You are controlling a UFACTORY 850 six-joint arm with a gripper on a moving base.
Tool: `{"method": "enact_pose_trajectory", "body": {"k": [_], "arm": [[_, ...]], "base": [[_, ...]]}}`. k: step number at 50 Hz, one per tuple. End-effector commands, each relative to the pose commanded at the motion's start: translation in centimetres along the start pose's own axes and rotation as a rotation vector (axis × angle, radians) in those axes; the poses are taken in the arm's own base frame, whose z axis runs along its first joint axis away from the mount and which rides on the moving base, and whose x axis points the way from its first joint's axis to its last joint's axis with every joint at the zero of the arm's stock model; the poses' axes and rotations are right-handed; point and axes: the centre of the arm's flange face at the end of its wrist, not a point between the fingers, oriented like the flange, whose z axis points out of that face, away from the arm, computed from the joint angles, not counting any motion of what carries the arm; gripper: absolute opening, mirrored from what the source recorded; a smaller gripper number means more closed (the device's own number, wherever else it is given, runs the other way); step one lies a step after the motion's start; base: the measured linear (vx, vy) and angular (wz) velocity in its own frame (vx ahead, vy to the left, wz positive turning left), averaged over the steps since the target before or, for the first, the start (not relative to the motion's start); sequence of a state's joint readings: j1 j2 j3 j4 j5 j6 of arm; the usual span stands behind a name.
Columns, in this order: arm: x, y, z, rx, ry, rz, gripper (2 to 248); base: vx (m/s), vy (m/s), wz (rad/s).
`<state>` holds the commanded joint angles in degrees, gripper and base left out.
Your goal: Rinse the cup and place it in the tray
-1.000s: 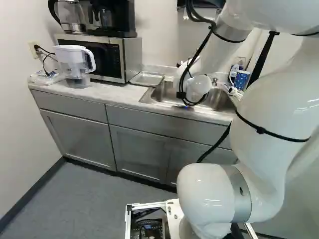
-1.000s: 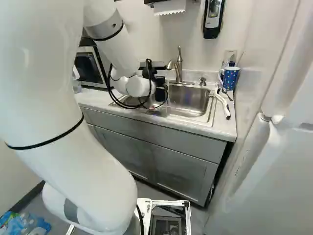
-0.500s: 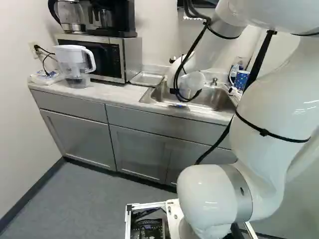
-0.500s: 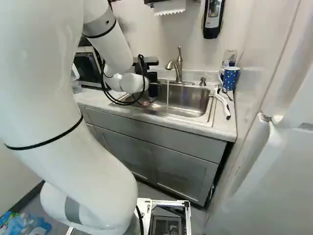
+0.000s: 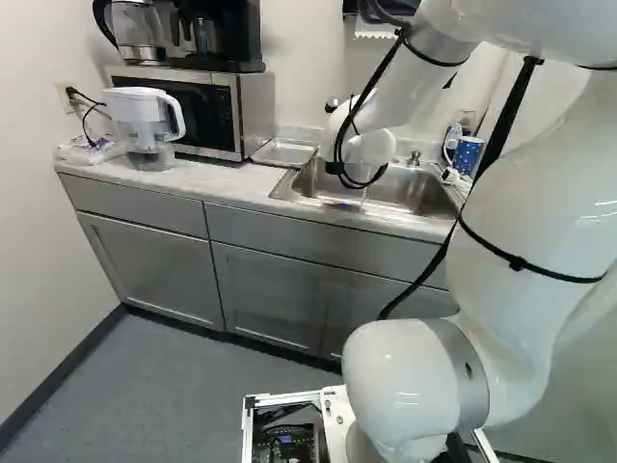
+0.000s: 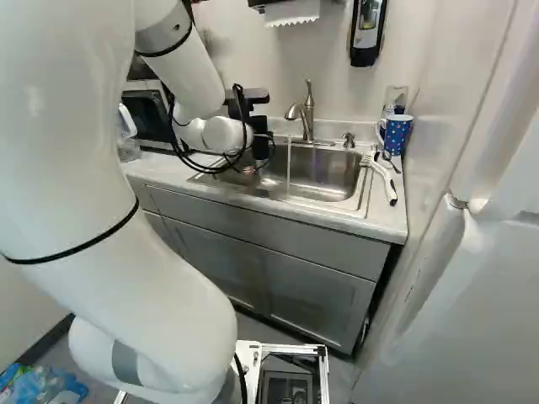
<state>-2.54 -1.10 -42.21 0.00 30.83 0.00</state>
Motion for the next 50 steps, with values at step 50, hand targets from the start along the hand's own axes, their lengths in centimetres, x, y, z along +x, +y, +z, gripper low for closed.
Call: {"method": "enact_pose_trajectory", "body": {"k": [50], "arm": [[4.4,0.0,-2.4,0.0,0.057,0.0,122]], "base": [[0.0,0.0,0.0]]}}
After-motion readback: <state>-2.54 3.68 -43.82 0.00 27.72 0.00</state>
